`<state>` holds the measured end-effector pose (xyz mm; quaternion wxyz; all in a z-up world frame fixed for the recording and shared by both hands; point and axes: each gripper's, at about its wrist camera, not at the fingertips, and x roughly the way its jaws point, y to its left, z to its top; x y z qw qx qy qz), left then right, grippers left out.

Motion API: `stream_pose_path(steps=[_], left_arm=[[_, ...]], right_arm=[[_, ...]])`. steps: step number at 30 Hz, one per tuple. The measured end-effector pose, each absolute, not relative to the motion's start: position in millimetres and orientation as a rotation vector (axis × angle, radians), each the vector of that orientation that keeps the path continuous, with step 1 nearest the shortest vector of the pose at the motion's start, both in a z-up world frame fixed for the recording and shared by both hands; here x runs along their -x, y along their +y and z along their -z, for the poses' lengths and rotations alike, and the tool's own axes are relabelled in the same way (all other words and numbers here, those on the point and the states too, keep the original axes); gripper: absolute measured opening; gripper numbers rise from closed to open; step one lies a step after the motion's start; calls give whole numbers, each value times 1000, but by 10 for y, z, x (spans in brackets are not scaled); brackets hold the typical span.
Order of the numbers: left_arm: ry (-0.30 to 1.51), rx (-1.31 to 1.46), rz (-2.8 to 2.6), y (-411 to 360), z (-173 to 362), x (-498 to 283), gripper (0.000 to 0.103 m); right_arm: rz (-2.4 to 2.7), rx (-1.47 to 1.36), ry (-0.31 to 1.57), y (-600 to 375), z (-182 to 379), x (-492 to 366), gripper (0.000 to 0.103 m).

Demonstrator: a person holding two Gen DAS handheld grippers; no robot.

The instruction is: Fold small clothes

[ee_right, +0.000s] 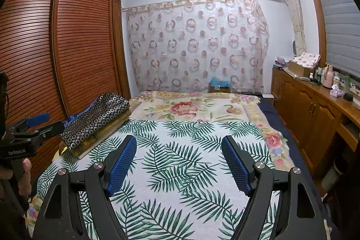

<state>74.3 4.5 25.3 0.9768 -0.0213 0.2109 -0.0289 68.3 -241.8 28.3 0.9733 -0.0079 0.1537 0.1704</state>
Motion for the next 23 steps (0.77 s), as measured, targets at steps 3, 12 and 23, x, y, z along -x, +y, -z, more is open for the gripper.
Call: stream_pose_path(steps=[3, 12, 23], left_arm=[[424, 42, 59, 44, -253, -743, 102], [424, 42, 59, 47, -252, -744, 102], [423, 42, 59, 48, -246, -746, 102]], right_arm=[[-344, 16, 308, -2410, -289, -682, 80], [-342, 16, 307, -2403, -272, -676, 80], [-343, 15, 306, -2407, -269, -678, 80]])
